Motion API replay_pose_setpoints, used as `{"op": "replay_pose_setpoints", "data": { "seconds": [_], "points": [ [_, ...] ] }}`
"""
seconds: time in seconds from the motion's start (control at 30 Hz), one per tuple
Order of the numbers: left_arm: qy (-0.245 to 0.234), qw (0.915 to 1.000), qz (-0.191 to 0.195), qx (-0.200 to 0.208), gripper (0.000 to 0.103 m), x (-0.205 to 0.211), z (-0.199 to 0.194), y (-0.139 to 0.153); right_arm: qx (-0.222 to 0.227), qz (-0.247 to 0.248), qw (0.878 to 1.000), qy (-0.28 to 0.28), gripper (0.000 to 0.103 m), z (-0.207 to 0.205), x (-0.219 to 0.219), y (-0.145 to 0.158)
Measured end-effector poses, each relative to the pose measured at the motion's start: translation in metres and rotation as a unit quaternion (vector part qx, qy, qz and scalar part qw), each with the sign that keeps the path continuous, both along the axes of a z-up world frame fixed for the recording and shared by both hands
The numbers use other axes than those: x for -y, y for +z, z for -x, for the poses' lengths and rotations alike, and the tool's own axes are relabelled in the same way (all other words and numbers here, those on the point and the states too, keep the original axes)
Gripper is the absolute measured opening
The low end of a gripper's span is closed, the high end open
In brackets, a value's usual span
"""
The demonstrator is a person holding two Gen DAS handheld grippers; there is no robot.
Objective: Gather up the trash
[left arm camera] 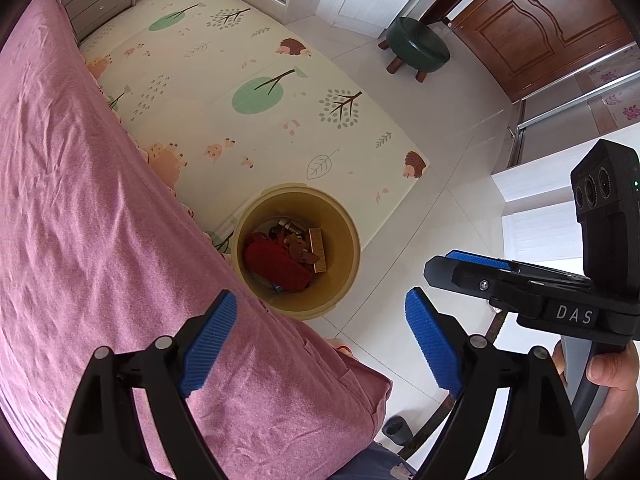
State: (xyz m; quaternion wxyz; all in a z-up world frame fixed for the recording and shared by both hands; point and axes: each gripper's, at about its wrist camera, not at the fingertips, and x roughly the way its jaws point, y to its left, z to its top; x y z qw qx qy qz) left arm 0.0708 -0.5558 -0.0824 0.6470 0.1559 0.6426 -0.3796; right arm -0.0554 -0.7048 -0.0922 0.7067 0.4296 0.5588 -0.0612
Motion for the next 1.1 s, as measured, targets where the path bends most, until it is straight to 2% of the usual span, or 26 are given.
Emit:
{"op": "replay_pose_setpoints", "data": {
  "seconds": [0.17, 0.3, 0.47, 0.67, 0.87, 1.1],
  "points": [
    [0.024, 0.9995, 0.006, 0.02, 0.088, -0.039, 0.001, 0.014, 0.007, 0.026, 0.999, 0.036, 0.05, -0.011, -0.028, 0.019],
    [0.054, 0.9975, 0.009, 0.044, 0.09, -0.083, 0.002, 0.028, 0.02, 0.087, 0.992, 0.09, 0.055, -0.023, -0.069, 0.044],
    [0.109, 0.9915, 0.017, 0.068, 0.09, -0.152, 0.006, 0.047, 0.048, 0.094, 0.984, 0.143, 0.056, -0.034, -0.129, 0.067],
    [0.177, 0.9796, 0.011, 0.095, 0.09, -0.231, 0.021, 0.064, 0.063, 0.094, 0.975, 0.194, 0.056, -0.039, -0.195, 0.081],
    [0.244, 0.9648, 0.003, 0.097, 0.091, -0.295, 0.04, 0.067, 0.065, 0.073, 0.972, 0.216, 0.056, -0.031, -0.244, 0.088],
    [0.304, 0.9452, 0.01, 0.119, 0.096, -0.347, 0.065, 0.084, 0.092, 0.076, 0.969, 0.215, 0.074, -0.022, -0.276, 0.113]
  ]
}}
